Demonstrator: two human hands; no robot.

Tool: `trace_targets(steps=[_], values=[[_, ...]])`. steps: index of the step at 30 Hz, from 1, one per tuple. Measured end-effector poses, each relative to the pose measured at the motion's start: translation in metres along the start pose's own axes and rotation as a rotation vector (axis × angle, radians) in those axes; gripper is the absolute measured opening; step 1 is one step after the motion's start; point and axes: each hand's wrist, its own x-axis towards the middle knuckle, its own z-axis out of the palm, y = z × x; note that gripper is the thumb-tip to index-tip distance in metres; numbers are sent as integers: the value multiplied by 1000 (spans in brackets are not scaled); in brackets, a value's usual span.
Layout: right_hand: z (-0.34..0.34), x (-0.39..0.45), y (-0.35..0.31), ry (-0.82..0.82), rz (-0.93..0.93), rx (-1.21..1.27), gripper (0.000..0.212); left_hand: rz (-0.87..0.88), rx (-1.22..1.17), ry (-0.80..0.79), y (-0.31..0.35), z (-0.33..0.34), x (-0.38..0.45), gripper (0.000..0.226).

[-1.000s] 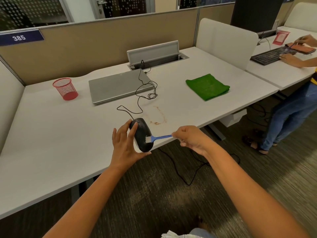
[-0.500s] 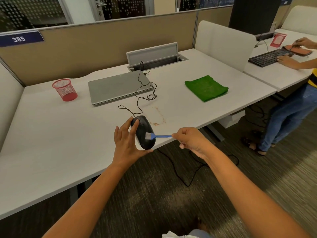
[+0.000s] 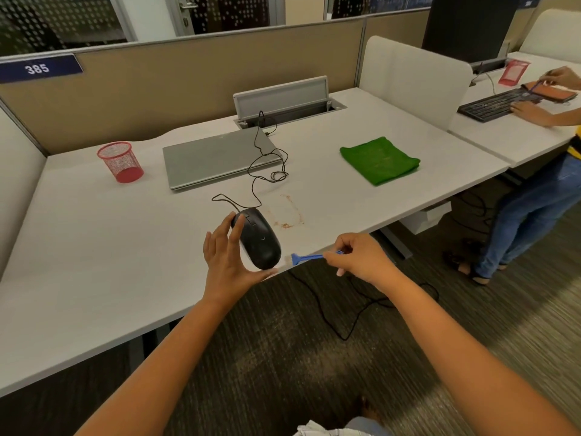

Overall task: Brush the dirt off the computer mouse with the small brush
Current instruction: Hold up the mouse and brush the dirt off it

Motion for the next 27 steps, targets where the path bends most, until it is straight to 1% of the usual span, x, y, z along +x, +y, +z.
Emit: trace_targets(steps=[2,7,10,12,16,17,19,20,22,25,27], values=[[-5,2,4,27,18,54,31,-2,8,-6,0,0,1,114],[0,6,5,-62,32,167,28,-22,-33,-19,4,3,1,110],[-6,8,9,15,77,120,29,-40,-19,-4,2,4,3,113],[-12,8,13,48,109,178,29,-48,-14,-2,3,4,0,114],[-8,13,11,-8,137,423,27,-18,-26,-22,6,5,3,114],[-7,13,8,-10,154,441,26,-11,-23,-26,8,7,4,114],[-17,46,-3,-126,167,374,25,-80,-6,79,15,14,21,113],[-17,47,-2,-133,189,342,25,-73,-16,83,18,12,23,112],[-15,51,3,-92,234,342,23,-55,2,74,13,10,22,113],[-21,57,14,3,328,457,16,-81,27,82,10,11,21,114],[-33,73,16,24,390,546,17,-114,48,118,10,13,29,113]])
